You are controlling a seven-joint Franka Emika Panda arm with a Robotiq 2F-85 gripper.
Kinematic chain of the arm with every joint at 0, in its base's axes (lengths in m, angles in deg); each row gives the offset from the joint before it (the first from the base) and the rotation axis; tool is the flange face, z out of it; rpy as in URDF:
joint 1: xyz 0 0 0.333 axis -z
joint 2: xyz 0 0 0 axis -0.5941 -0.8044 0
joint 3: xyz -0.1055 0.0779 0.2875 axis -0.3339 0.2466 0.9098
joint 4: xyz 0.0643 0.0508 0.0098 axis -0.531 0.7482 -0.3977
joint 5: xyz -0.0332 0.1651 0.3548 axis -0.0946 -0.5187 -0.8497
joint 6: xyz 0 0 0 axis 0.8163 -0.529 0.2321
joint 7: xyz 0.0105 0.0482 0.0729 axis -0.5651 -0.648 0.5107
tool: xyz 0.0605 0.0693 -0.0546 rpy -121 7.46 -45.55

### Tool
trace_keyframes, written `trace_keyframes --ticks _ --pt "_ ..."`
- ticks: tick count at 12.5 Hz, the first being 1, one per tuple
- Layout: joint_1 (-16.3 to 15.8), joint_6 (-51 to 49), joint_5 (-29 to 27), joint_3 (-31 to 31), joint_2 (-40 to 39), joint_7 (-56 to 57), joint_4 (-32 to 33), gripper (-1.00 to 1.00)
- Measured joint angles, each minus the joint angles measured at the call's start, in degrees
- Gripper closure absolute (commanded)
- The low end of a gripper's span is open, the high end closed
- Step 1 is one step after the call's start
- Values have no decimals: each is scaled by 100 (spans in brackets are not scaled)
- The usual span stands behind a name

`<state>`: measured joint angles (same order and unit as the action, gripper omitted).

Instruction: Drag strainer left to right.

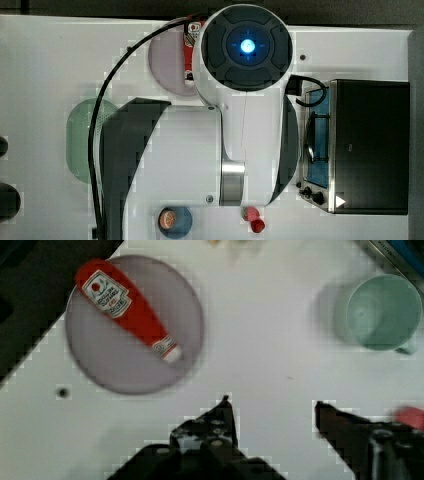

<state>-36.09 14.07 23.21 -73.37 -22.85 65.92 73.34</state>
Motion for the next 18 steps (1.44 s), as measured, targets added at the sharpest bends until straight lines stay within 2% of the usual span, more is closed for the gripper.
trace_keyframes --ticks 2,3,5,8,11,13,14,16,18 --pt "-90 -920 117 -274 1132 4 1108 -82" --pt "-26 -1004 178 -376 1680 -2 1444 -99" --pt "58 -1012 181 -503 2483 -3 1511 -100" --pt "102 -887 -105 -304 2820 -10 1175 -100" --pt "60 -413 -92 612 2277 -196 1175 -100" --pt "-208 -43 -212 1210 1574 -558 1209 -100" --pt "-302 225 -332 1528 1199 -848 1298 -100" --pt "-274 588 -254 2367 457 -1676 1320 -100" --pt "-457 1280 -270 2869 -206 -2724 1455 -100"
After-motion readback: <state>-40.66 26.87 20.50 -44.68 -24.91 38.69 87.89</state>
